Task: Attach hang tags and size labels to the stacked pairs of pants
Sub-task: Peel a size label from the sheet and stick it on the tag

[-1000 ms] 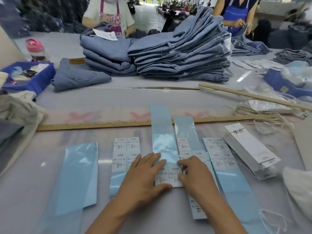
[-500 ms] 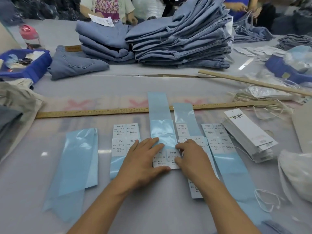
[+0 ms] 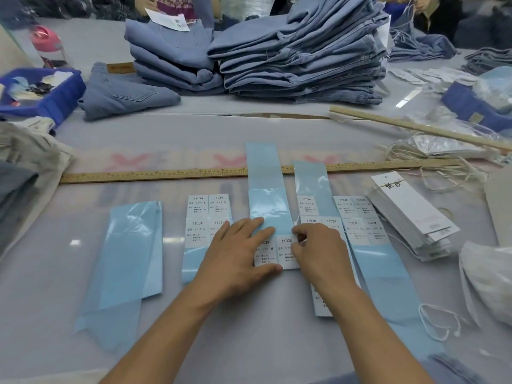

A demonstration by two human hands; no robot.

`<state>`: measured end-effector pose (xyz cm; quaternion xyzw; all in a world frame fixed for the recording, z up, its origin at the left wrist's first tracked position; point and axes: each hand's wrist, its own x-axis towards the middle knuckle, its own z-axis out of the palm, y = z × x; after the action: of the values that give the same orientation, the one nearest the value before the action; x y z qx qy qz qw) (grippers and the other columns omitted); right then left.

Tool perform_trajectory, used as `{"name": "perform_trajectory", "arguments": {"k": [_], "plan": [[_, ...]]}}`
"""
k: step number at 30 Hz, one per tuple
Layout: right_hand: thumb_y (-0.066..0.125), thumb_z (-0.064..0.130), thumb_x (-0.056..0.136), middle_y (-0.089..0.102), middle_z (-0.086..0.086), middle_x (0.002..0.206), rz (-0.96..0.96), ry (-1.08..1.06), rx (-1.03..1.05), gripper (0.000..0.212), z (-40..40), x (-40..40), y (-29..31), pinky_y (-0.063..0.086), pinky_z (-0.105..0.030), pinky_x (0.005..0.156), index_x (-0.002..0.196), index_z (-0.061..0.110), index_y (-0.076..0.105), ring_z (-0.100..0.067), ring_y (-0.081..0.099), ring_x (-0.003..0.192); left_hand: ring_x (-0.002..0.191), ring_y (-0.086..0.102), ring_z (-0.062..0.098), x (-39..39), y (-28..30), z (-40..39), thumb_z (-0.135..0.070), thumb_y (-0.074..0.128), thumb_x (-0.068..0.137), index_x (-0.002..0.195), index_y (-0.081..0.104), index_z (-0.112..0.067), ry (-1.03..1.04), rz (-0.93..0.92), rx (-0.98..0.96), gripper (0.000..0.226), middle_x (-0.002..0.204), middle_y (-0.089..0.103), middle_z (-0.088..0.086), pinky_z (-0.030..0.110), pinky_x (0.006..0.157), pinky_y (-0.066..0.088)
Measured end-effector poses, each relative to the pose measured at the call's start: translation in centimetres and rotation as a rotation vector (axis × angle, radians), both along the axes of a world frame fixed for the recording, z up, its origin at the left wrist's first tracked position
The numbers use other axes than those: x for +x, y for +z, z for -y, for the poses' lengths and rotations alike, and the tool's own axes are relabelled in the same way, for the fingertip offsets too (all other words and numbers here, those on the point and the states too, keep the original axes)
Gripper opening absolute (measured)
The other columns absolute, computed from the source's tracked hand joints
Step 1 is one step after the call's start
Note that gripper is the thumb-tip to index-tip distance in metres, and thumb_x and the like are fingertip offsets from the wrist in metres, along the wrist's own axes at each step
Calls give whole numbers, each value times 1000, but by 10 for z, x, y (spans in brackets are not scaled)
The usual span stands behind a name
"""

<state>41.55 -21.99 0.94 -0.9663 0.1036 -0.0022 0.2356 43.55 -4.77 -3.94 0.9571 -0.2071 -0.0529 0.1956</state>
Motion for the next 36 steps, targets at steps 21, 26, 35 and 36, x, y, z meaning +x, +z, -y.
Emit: {"name": "perform_trajectory", "arguments": {"k": [21, 26, 35, 36], "plan": [[64, 19, 94, 71, 7, 111, 45, -16, 19, 32, 3, 0, -3, 46, -30, 89, 125, 26, 68, -16, 63, 107, 154, 0, 5, 0, -2, 0, -77, 47, 89, 159, 18, -44, -6, 8, 23, 82, 169, 7, -18, 34, 123, -10], [64, 15, 94, 73, 6, 107, 43, -39, 51, 27, 3, 0, -4, 50, -30, 85, 118, 24, 71, -16, 64, 101, 154, 0, 6, -1, -1, 1, -76, 47, 90, 159, 19, -44, -9, 5, 25, 81, 169, 7, -17, 35, 124, -9], [62, 19, 95, 73, 9, 104, 39, -34, 17, 25, 4, 1, -5, 49, -30, 79, 117, 29, 69, -14, 64, 98, 155, -1, 6, 0, -1, 0, -76, 46, 89, 159, 17, -43, -10, -6, 31, 82, 169, 7, -17, 36, 124, -9], [62, 19, 95, 73, 9, 105, 40, -37, 15, 26, 4, 1, -5, 49, -30, 80, 118, 29, 70, -14, 65, 99, 154, -1, 5, 0, -1, 0, -76, 46, 89, 159, 17, -43, -11, -6, 30, 82, 169, 6, -17, 36, 124, -9]]}}
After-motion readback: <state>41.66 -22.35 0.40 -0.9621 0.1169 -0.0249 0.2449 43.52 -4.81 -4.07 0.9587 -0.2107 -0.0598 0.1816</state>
